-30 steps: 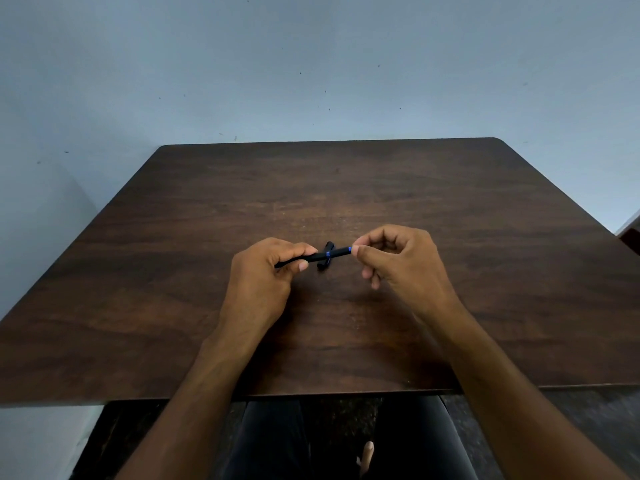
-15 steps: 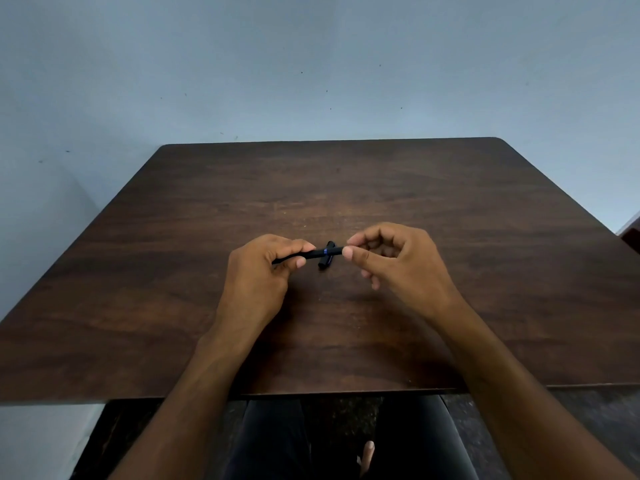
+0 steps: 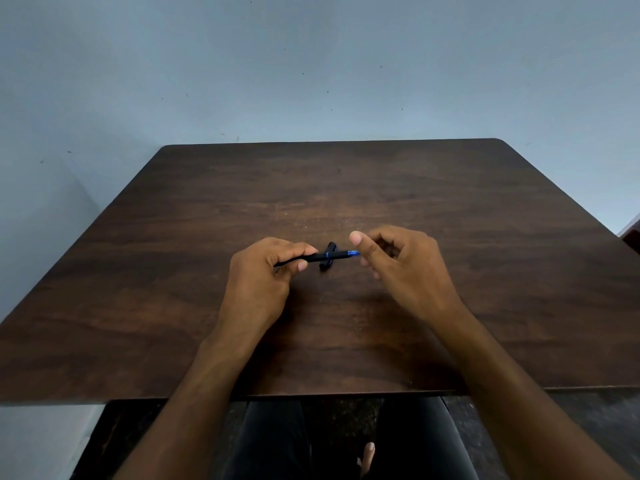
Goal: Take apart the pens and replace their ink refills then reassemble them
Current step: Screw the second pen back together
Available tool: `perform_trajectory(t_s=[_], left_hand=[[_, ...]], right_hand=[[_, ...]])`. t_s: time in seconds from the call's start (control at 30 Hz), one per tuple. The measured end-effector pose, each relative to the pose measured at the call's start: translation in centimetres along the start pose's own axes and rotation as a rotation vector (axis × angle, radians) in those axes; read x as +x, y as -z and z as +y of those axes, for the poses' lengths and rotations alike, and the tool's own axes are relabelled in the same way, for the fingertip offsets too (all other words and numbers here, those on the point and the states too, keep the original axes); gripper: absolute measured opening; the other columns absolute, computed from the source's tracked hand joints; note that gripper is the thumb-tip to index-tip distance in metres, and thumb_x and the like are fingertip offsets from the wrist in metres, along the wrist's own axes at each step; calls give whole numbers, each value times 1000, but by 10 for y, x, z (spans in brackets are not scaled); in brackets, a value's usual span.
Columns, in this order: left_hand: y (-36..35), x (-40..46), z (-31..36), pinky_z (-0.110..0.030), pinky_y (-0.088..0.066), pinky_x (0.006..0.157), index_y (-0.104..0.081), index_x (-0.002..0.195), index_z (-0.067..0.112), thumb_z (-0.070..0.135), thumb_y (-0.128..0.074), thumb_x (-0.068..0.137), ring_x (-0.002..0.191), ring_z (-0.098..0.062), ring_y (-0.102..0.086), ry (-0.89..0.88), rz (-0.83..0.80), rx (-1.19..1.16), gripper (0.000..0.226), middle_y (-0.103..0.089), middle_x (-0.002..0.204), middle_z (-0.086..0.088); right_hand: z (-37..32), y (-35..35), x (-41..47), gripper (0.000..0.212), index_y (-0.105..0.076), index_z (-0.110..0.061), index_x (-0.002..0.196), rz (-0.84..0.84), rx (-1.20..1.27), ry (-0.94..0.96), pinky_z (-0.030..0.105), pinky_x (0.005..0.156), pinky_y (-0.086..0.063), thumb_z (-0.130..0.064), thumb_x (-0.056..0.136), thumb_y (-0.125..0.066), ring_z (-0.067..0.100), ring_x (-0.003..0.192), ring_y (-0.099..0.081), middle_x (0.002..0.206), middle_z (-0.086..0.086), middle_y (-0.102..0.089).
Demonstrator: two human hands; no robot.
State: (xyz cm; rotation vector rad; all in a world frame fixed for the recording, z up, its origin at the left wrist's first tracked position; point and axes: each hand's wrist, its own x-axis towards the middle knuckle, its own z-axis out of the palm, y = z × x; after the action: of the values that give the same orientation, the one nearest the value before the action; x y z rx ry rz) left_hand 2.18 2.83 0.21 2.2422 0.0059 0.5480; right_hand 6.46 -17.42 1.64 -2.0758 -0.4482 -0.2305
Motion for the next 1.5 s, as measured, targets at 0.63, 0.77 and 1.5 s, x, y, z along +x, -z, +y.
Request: perform_trajectory(t_s=[0.63,0.77,1.5], left_hand=[[-2,-1,-4,-1,-40,83,-77,102,28,3,-75,83,95,8,-62,2,-7,-13,31,-70,97,17],[-1,1,-3,0,-39,83,-77,101,28,3,-75,83,95,6,-63,-14,0,-1,32,-70,96,18],[0,0,0,1,-38,83,-78,102,25,3,-75,83,93,9,-61,-24,0,15,30,-70,97,16]], right_hand=[[4,-2,0,35,-73,-26,75,-63,-23,-12,40,63,-58,-53,93,-59,15,59,-66,65,-4,-71],[5,3,-2,21,-73,-26,101,-75,25,47,22,69,-57,-33,82,-79,10,74,-67,82,-8,-72],[7,0,-1,8,-69,-30,84,-30,-86,138,11,60,-45,-31,86,-76,0,71,-58,73,-15,-62]])
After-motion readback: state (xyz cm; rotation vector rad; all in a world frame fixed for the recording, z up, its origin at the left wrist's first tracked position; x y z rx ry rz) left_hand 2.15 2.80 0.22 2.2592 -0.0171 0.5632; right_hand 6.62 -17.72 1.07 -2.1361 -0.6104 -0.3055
